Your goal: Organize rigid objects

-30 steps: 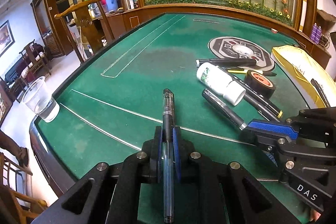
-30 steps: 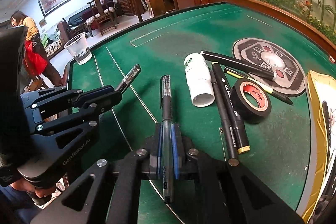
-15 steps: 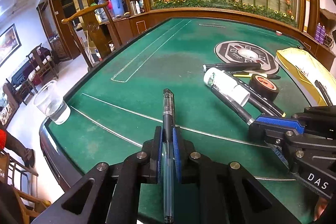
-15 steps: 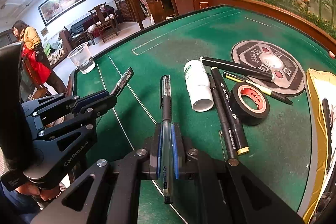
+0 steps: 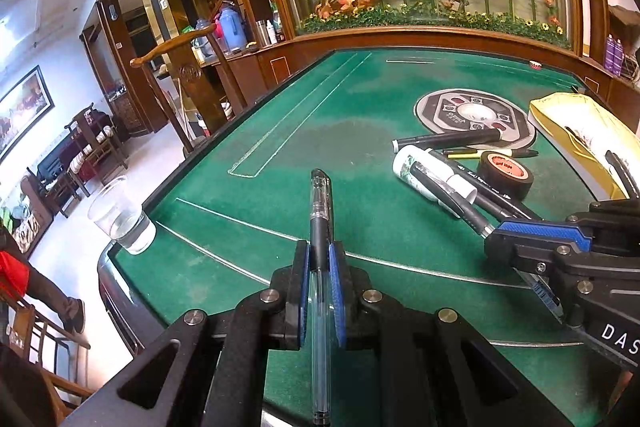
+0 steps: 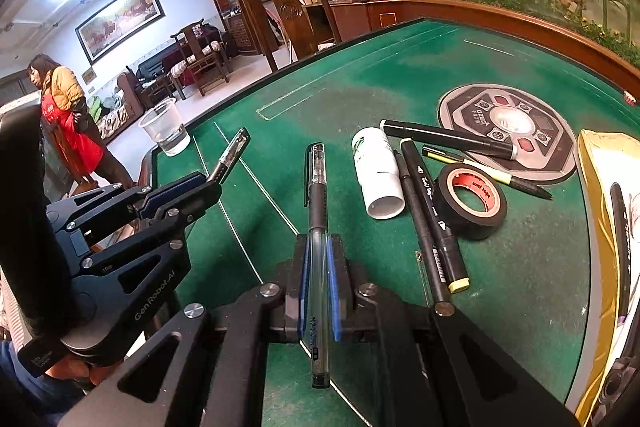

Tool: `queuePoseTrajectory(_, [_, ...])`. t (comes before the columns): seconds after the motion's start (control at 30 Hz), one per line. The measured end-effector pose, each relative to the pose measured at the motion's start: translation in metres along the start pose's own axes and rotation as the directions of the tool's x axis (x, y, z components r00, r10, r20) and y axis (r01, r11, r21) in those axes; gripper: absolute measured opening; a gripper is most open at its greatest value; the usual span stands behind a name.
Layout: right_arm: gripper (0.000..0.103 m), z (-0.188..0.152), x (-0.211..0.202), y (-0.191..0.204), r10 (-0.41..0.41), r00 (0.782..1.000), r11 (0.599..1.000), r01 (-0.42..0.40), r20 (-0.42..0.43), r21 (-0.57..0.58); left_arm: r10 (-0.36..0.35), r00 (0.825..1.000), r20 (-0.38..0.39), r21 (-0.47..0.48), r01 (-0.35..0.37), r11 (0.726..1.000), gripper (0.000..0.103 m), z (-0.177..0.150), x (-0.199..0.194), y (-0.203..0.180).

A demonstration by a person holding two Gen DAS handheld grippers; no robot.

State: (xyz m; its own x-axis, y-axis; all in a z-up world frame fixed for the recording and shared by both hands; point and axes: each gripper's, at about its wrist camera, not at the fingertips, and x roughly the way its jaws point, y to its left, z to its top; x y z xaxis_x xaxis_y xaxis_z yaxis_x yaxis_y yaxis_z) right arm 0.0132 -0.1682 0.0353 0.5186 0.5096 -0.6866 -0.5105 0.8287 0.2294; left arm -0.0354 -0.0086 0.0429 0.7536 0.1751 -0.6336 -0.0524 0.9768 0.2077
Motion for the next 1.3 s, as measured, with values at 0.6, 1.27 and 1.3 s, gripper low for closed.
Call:
queuePoseTrajectory(0.6, [0.008,-0.004,-0.021,-0.017,0.027,0.998,0.997,-0.03,0.052,0.067,0.012,1.0,0.026,0.004,-0.012,1.0,0.01,0.003,-0.016,-0.001])
queuePoseTrajectory(1.27, [0.008,-0.011,-0.051,-0.034,0.022,0.995,0.994,-0.033,0.102,0.104,0.012,0.999,0.049,0.034,-0.014,0.999,0.01,0.007,-0.027,-0.015])
queuePoseTrajectory(1.3, [0.008,-0.011,-0.053,-0.036,0.019,0.994,0.994,-0.03,0.106,0.106,0.01,0.999,0.049,0.036,-0.012,0.999,0.01,0.008,-0.028,-0.016])
